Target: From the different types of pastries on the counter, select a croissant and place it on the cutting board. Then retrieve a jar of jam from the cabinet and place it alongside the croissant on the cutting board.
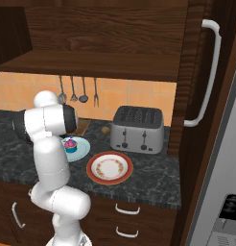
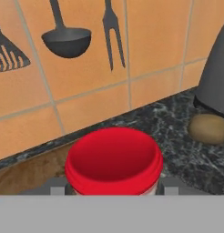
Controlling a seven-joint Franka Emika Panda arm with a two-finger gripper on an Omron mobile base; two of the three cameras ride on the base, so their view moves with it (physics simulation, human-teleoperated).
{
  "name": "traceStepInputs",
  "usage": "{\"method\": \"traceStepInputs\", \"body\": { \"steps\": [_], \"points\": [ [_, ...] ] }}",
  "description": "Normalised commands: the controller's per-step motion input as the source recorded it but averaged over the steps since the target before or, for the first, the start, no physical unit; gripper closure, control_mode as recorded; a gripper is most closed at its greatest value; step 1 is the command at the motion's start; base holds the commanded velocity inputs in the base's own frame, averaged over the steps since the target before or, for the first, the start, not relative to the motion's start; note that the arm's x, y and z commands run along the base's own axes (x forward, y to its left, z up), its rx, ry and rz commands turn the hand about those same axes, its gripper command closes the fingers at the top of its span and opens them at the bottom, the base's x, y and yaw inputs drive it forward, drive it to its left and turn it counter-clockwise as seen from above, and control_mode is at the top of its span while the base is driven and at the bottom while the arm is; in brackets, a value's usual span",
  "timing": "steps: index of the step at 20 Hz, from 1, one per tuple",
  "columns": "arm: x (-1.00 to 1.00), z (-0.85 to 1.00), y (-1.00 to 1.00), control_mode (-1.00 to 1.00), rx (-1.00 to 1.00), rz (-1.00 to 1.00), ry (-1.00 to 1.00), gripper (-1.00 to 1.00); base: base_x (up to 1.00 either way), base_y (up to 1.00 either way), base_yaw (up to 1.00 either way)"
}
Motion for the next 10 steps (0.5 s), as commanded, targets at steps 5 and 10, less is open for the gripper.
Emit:
{"method": "traceStepInputs", "body": {
  "steps": [5, 10],
  "points": [
    [0.06, -0.40, 0.00, -1.00, 0.06, -0.01, 0.00, -1.00, 0.00, 0.00, 0.00],
    [0.09, -0.25, 0.00, -1.00, 0.16, 0.00, -0.05, -1.00, 0.00, 0.00, 0.00]
  ]
}}
